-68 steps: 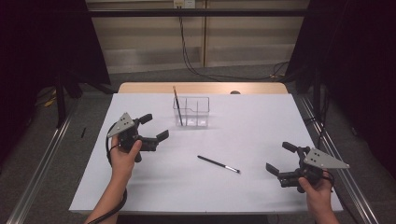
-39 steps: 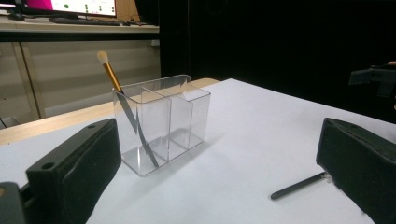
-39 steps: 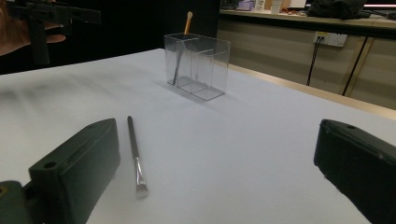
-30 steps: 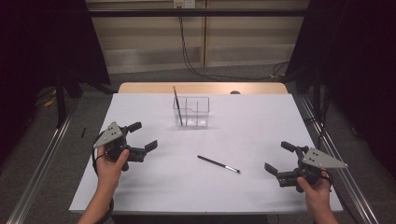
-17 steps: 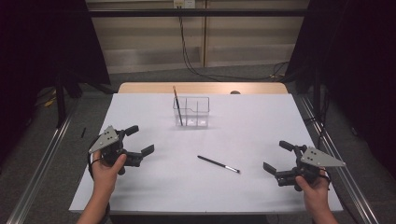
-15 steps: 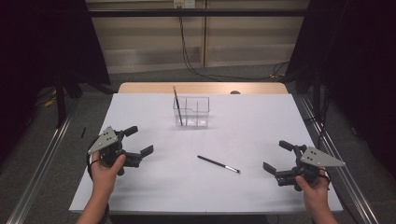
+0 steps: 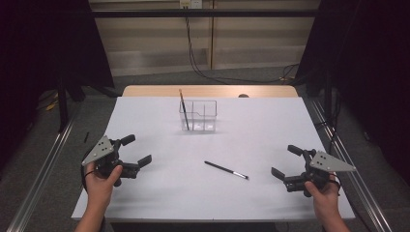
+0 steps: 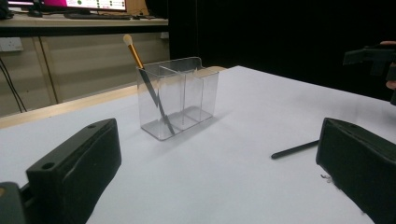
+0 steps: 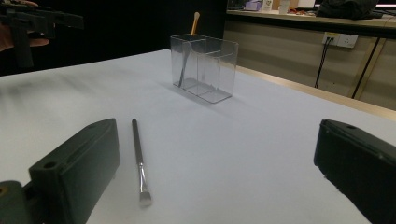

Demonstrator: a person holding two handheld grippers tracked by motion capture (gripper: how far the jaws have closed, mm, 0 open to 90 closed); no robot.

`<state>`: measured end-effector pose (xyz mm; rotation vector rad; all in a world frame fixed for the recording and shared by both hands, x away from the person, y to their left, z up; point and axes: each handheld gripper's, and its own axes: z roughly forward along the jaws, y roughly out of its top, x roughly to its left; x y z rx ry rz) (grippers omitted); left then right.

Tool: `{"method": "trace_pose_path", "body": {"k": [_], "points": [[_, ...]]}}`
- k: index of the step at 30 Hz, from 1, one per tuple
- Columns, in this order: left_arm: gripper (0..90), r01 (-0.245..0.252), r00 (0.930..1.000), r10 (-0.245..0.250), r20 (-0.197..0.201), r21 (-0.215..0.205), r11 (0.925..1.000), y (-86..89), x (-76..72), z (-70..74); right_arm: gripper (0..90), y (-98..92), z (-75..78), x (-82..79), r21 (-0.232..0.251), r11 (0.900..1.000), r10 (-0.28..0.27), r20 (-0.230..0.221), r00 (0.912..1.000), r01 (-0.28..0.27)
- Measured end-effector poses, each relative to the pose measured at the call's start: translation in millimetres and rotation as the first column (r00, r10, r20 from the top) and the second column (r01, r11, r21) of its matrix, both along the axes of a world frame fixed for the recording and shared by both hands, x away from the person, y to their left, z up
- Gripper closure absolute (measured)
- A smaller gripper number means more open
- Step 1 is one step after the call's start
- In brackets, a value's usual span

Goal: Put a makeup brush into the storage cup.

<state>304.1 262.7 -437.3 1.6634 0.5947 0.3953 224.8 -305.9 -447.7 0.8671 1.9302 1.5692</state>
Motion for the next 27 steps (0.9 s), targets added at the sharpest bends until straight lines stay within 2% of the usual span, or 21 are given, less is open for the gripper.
{"method": "trace_pose_path", "body": {"k": [18, 23, 27], "points": [[0.0, 0.003, 1.0, -0.003, -0.002, 0.004, 1.0, 13.7, -14.4, -8.6, 0.0, 4.6, 0.3, 7.4, 0.011, 1.0, 0.007, 0.0, 1.0, -0.007], [0.0, 0.003, 1.0, -0.003, -0.001, 0.02, 0.9998, 15.2, -18.6, -8.7, 0.0, 5.8, 0.3, 10.1, 0.011, 1.0, 0.01, -0.001, 1.0, -0.01], [0.0, 0.0, 1.0, 0.0, -0.005, 0.012, 0.9999, 16.8, -21.2, -8.9, 0.0, 4.9, 0.6, 11.0, 0.015, 1.0, 0.006, -0.002, 1.0, -0.006]]}}
